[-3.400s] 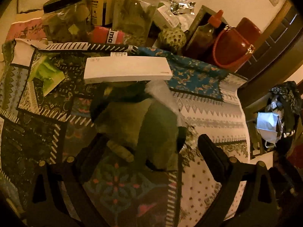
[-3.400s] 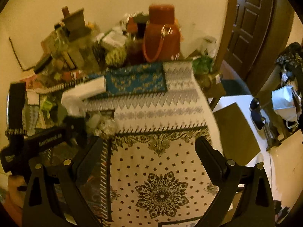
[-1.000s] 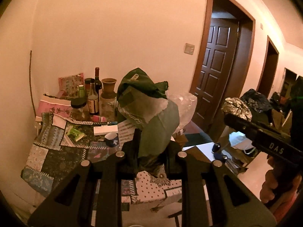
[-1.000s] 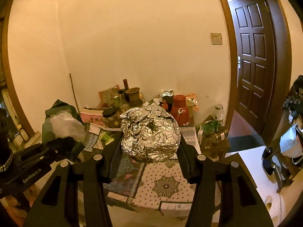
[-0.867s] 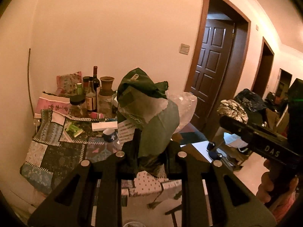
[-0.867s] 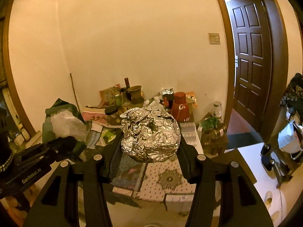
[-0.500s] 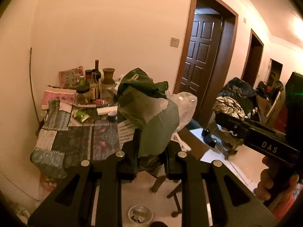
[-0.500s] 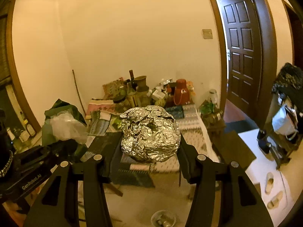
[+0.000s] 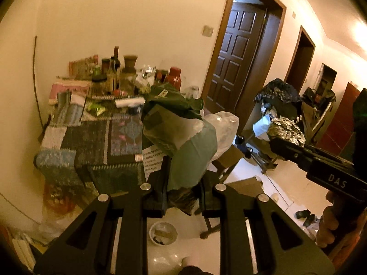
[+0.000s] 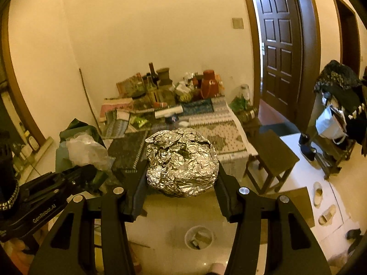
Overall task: Collect trash
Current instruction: 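Lift the green bag and foil ball off the table, then lower the green bag and foil ball over the white floor bin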
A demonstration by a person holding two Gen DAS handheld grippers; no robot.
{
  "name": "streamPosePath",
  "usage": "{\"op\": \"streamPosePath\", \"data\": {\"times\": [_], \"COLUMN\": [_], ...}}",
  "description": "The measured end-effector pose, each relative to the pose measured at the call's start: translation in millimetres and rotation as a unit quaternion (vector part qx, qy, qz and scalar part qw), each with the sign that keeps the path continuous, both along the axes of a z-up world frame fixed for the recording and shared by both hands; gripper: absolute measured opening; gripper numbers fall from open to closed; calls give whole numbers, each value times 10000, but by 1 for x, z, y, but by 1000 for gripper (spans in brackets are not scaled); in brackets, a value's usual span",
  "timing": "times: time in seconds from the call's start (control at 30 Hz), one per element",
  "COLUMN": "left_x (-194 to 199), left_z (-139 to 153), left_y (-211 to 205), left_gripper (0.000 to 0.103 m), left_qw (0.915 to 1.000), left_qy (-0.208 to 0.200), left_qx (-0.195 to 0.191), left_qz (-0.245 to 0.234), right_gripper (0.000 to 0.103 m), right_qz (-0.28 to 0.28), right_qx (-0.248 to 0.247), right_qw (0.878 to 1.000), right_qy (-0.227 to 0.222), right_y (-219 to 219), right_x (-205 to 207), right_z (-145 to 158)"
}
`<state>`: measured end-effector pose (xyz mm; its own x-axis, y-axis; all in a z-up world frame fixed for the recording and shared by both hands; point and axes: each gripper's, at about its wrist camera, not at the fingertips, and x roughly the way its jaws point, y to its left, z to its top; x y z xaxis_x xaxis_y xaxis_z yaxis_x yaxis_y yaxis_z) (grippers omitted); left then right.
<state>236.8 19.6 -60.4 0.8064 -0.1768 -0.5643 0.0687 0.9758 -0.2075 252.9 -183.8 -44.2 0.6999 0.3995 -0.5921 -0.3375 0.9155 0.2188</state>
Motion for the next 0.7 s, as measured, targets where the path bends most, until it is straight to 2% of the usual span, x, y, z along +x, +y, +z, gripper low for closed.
{"op": "streamPosePath", "data": {"times": [0.17, 0.4, 0.7], "left_x": [6, 31, 61], "left_z": [-31, -97, -217], "left_y": [3, 4, -4], "left_gripper": [20, 20, 20], "left_qw": [9993, 9947, 9820], "left_qy": [371, 973, 1742], "left_qx": [-29, -98, -322], "left_qz": [101, 316, 651], "right_gripper": [49, 49, 49], "right_qz": [113, 303, 570], "right_qx": [-126, -349, -617], "right_qw": [9991, 9945, 9791], "right_qy": [379, 937, 1855], "right_y": [5, 8, 12], "right_x": [7, 26, 60], "right_z": [-33, -98, -225]}}
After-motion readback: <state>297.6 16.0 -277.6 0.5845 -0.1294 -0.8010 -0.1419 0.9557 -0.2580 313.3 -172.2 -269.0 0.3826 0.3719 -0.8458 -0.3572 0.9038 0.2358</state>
